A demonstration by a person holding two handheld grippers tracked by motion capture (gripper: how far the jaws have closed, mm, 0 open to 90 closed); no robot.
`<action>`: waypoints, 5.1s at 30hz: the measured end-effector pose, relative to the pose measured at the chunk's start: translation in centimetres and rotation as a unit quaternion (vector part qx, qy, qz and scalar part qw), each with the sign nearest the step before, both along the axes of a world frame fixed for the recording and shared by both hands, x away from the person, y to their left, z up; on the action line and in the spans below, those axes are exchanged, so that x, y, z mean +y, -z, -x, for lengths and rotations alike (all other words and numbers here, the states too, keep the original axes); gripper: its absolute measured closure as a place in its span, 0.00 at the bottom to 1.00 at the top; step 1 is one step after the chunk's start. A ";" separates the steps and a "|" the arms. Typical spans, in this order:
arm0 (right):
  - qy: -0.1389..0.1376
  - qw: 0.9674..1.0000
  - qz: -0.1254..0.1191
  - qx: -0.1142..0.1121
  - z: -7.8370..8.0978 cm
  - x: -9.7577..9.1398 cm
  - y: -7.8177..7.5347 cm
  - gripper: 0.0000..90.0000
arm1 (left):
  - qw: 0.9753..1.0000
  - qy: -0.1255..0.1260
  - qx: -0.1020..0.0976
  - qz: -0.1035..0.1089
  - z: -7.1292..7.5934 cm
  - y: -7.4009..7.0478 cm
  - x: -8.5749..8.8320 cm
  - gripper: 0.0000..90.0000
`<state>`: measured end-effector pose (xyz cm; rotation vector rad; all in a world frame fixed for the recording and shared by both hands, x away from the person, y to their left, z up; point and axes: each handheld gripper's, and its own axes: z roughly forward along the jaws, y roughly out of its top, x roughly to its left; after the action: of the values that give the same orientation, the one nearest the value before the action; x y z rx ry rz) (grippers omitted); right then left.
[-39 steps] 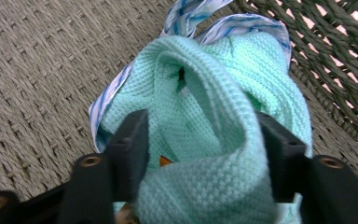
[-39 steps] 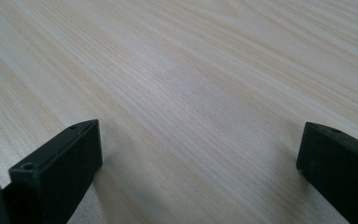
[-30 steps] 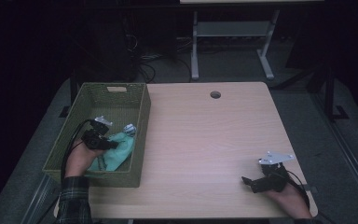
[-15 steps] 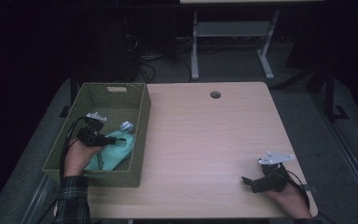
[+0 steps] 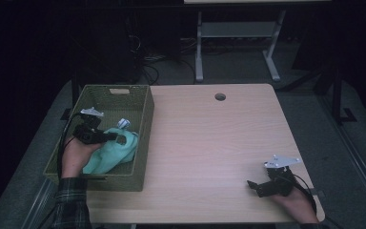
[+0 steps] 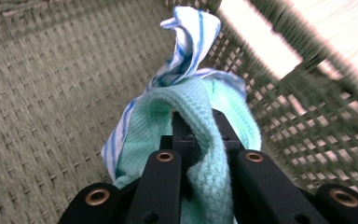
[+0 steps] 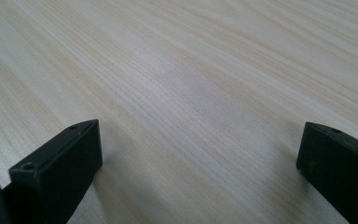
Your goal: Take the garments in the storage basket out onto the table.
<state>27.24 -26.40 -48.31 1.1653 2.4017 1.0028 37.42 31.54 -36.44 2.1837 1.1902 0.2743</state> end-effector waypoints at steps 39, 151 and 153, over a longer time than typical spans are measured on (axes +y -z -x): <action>0.000 1.000 0.000 0.000 0.0 0.0 0.0 0.00 | 0.996 0.002 -0.078 0.046 -0.1 -9.0 -0.9 0.92; 0.002 1.000 -0.002 -0.002 0.0 0.0 0.0 0.00 | 0.980 0.148 -0.071 0.116 -1.1 -2.6 -27.0 0.92; 0.002 1.000 -0.002 -0.002 0.0 0.0 0.0 0.00 | 0.979 0.151 -0.069 0.115 -1.1 -2.1 -27.4 0.92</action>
<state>27.27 -26.39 -48.33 1.1669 2.3939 1.0091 38.54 4.13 -34.31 2.0682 0.7598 0.1464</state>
